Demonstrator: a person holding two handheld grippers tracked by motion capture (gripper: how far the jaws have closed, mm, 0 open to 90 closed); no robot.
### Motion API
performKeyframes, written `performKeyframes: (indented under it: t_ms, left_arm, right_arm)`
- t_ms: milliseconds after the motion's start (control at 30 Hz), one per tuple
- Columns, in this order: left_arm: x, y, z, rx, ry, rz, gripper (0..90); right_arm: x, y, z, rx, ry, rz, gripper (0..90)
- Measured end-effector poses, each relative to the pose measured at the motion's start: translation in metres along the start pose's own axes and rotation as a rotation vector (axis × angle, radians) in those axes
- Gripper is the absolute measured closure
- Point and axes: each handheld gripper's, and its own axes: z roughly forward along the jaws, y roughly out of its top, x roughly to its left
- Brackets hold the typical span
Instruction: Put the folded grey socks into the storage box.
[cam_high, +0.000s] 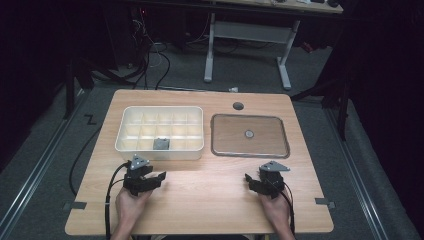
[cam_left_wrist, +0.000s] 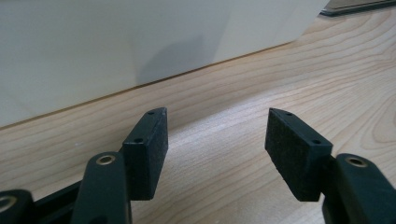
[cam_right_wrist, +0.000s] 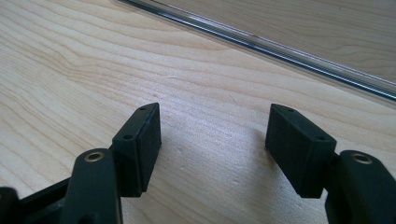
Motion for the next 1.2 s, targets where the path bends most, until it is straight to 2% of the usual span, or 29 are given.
performKeyframes:
  t_ms: [300, 500, 567, 1200]
  left_arm:
    - [-0.002, -0.012, 0.007, 0.03, 0.024, 0.073, 39.9]
    - [-0.003, -0.017, 0.009, -0.005, 0.017, 0.111, 39.1]
    - [-0.002, -0.022, 0.009, -0.035, 0.005, 0.148, 38.9]
    - [-0.002, -0.022, 0.009, -0.037, 0.008, 0.144, 38.9]
  right_arm:
    - [0.0, 0.0, 0.0, 0.0, 0.0, 0.0, 36.2]
    - [0.0, 0.0, 0.0, 0.0, 0.0, 0.0, 36.2]
    - [0.0, 0.0, 0.0, 0.0, 0.0, 0.0, 36.2]
    - [0.0, 0.0, 0.0, 0.0, 0.0, 0.001, 36.2]
